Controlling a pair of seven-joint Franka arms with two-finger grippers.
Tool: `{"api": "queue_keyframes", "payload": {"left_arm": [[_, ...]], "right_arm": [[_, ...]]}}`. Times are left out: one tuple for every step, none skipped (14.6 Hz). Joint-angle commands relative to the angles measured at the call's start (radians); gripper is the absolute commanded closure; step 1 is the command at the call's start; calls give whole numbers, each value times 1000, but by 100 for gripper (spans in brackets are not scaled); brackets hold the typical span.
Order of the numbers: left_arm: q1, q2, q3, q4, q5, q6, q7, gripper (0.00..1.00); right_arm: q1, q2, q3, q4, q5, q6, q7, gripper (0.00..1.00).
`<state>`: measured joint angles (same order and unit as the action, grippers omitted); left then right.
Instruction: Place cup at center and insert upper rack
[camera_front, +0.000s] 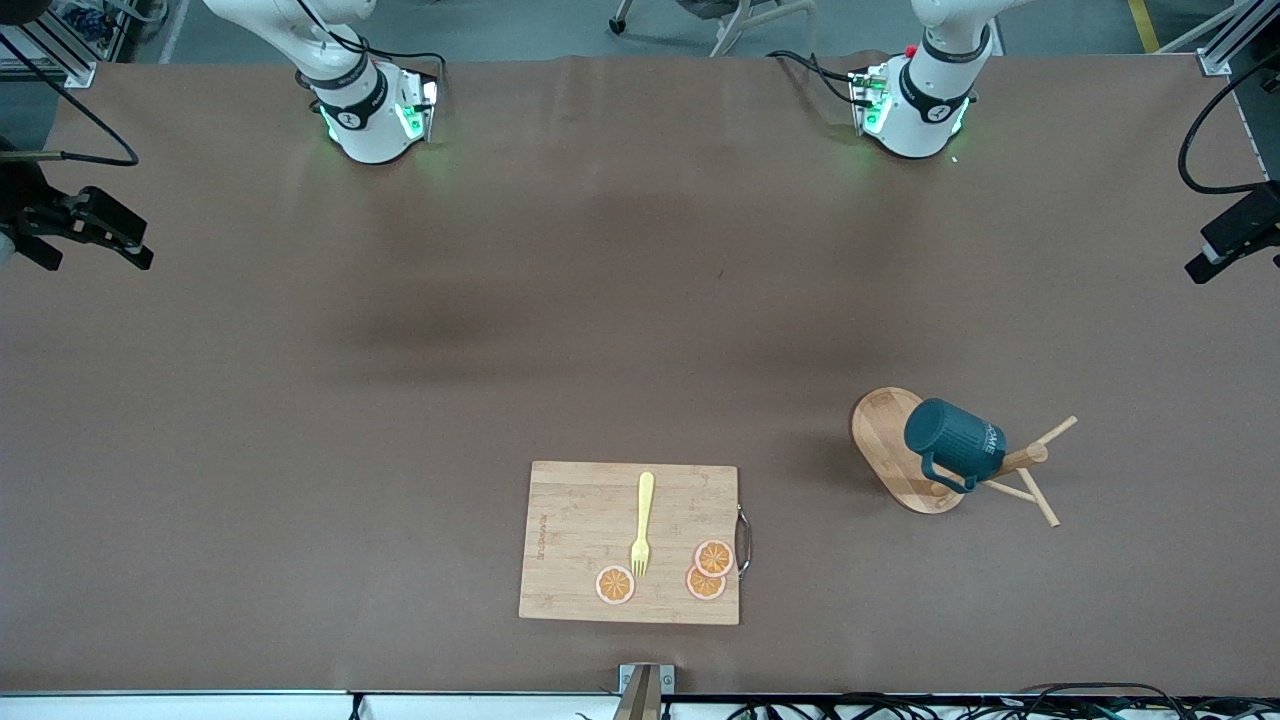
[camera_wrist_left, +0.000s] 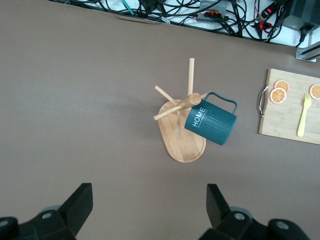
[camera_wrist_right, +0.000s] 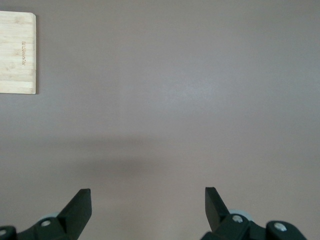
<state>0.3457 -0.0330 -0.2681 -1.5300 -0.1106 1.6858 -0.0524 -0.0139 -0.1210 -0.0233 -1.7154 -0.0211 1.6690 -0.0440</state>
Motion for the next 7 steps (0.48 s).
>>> {"api": "queue_keyframes", "payload": {"left_arm": [[1, 18, -3, 28, 20, -18, 0, 0], [1, 18, -5, 28, 20, -18, 0, 0], [1, 18, -5, 28, 20, -18, 0, 0], [-4, 19, -2, 27, 19, -18, 0, 0], [-11, 19, 3, 27, 19, -18, 0, 0], [-26, 19, 10, 25, 19, -18, -1, 0], [-58, 19, 45, 27, 19, -18, 0, 0]], "right_arm": [[2, -29, -3, -35, -16, 14, -4, 0], [2, -29, -3, -33, -16, 11, -4, 0], [2, -29, -3, -27, -16, 11, -4, 0], [2, -29, -3, -15, -16, 11, 1, 0], [2, -28, -3, -7, -14, 6, 6, 0], [2, -28, -3, -7, -14, -1, 7, 0], [2, -28, -4, -6, -14, -29, 7, 0]]}}
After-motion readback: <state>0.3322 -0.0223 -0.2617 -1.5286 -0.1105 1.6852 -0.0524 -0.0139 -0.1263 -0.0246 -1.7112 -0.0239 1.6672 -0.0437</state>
